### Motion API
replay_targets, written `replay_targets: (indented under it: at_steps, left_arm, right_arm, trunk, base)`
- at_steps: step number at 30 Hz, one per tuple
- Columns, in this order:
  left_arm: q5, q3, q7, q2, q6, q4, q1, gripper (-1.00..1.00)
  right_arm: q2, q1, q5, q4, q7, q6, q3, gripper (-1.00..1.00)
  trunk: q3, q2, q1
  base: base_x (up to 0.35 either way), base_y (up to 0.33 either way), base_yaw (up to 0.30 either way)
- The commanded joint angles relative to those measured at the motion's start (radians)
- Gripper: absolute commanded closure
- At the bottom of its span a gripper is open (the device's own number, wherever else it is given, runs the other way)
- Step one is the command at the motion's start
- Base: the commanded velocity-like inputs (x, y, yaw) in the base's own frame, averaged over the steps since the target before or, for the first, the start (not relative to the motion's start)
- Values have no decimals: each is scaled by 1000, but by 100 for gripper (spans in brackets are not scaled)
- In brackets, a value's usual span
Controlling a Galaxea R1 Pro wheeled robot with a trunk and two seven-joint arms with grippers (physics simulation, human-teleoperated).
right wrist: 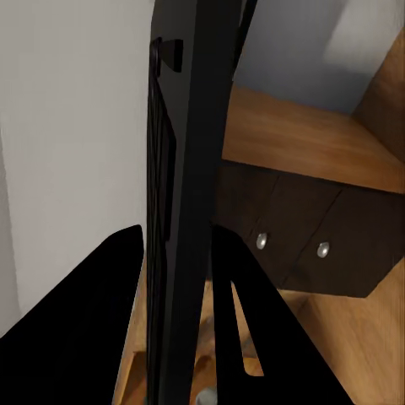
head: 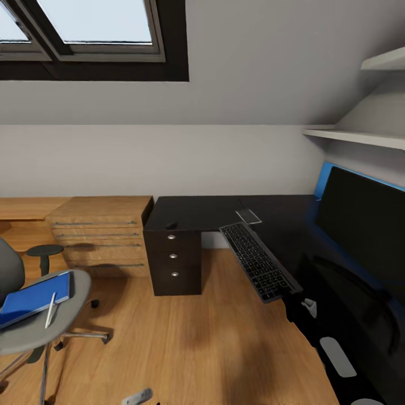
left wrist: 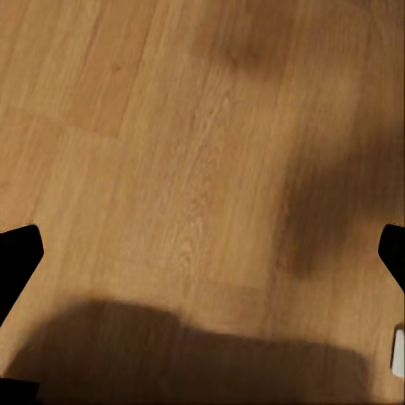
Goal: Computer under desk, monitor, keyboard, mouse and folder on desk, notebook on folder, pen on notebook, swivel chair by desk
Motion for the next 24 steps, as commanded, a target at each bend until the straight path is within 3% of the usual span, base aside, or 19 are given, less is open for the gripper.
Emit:
replay_targets:
  at_steps: [1,15,24]
  left_arm:
    - [10,-7,0,1,-5,1,-1,-100]
    - [10,-7,0,0,-5,1,-1,-100]
    - [10,-7,0,0,-5,1,-1,-100]
  right_arm:
    - [0,-1,-13,0,2,10,-3,100]
    - [-9,-1,-75,-29,-2,15,-3,100]
    - [-13,-1,-74,-134,-44,114,0,100]
  trunk:
    - [-1,-1,0]
    - [-1,-1,0]
    - [-1,-1,0]
  base:
    - [-179,-99,0]
    - [-119,-34,0]
    - [-21,-1,0]
